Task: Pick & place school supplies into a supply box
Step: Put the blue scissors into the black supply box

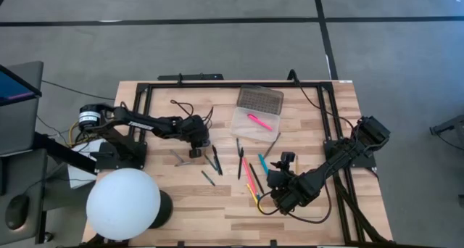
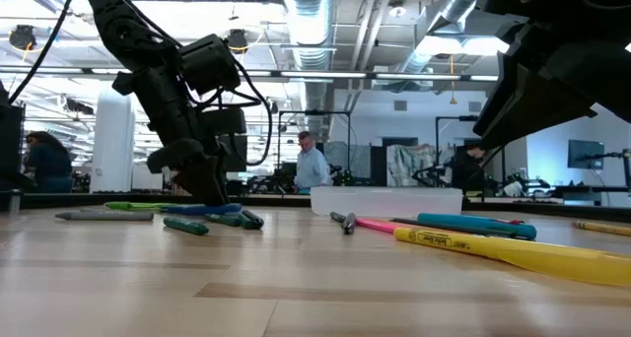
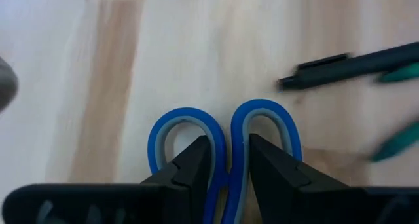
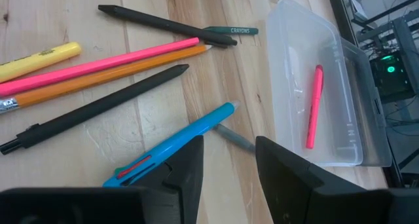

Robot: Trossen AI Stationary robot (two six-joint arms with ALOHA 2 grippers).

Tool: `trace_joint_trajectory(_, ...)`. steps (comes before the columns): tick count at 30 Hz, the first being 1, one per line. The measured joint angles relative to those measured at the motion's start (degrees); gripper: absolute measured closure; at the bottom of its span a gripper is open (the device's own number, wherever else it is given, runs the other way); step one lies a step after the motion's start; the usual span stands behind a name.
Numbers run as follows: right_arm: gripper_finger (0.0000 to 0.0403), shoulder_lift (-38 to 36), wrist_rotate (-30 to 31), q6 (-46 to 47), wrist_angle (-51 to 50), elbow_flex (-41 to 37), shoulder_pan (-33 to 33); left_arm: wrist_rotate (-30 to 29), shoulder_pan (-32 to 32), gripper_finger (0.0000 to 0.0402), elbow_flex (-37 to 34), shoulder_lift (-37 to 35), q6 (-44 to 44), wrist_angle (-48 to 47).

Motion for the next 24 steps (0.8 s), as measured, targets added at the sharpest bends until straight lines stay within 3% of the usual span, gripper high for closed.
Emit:
trace_joint_trajectory(9, 0.0272, 0.0, 0.04, 0.0, 0.0, 0.0, 0.0, -0.17, -3.55, 0.0308, 1.26, -0.49, 0.0, 5.85)
trace_joint_trajectory(24, 0.0272, 0.0, 0.09, -0.02, -0.02, 0.0, 0.0, -0.51, -5.76, 0.0308, 14.68, -0.6, 7.09, 6.36)
